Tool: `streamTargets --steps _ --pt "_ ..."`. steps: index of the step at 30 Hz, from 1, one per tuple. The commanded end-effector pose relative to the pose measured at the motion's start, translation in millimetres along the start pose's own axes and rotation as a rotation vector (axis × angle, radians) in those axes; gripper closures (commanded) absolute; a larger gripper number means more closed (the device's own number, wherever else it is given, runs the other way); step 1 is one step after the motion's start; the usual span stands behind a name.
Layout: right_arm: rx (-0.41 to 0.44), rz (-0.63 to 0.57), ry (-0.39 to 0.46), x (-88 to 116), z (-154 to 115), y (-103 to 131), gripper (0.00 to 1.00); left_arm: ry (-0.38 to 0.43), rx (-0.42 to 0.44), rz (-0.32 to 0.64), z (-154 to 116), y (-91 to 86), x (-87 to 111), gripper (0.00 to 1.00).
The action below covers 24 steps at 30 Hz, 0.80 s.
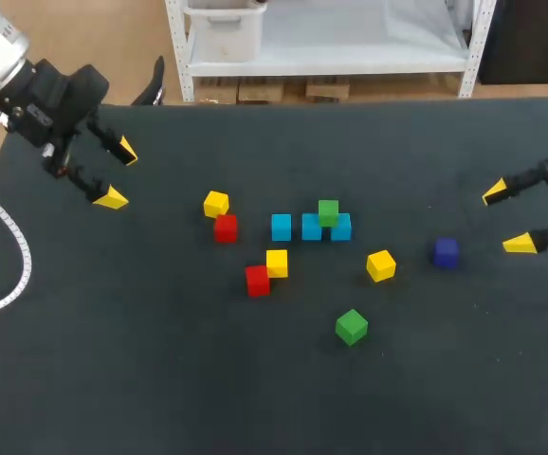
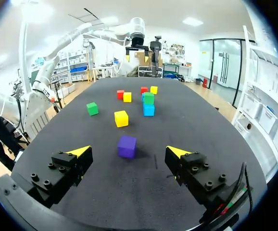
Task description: Place the blue cubes, place green cubes on the blue cubes, place the yellow cubes on the green cubes, then place the red cubes on the yellow cubes, and place purple cube on the red cubes.
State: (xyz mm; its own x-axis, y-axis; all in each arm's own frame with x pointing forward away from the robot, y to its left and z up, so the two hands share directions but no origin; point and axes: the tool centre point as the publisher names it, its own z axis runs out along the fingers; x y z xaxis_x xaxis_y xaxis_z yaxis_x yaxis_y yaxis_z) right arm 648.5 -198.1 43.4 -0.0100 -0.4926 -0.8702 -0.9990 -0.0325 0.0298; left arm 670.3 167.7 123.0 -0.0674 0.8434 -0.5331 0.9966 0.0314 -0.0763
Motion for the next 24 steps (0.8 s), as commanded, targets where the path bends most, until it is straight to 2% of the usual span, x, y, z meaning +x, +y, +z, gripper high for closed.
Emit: streamTargets --steps 1,4,7,19,24 --pt "-0.006 0.000 -0.007 2.2 0.2 -3.7 0.00 -0.003 -0.002 0.003 0.2 -0.1 1.2 0.00" --pt "-0.006 0.000 -0.007 2.2 0.2 -3.7 0.00 -0.003 -0.002 0.003 0.2 -0.1 1.2 0.00" --pt "-0.006 0.000 -0.007 2.2 0.2 -3.7 0.00 0.011 -0.003 0.066 6.0 -10.1 -10.5 0.00" --pt "-0.006 0.000 -0.007 2.2 0.2 -3.7 0.00 0.113 0.113 0.404 51.1 -63.9 -65.8 0.00" --pt "-0.006 0.000 -0.007 2.2 0.2 -3.7 0.00 0.104 0.170 0.529 76.2 -87.5 -93.2 0.00"
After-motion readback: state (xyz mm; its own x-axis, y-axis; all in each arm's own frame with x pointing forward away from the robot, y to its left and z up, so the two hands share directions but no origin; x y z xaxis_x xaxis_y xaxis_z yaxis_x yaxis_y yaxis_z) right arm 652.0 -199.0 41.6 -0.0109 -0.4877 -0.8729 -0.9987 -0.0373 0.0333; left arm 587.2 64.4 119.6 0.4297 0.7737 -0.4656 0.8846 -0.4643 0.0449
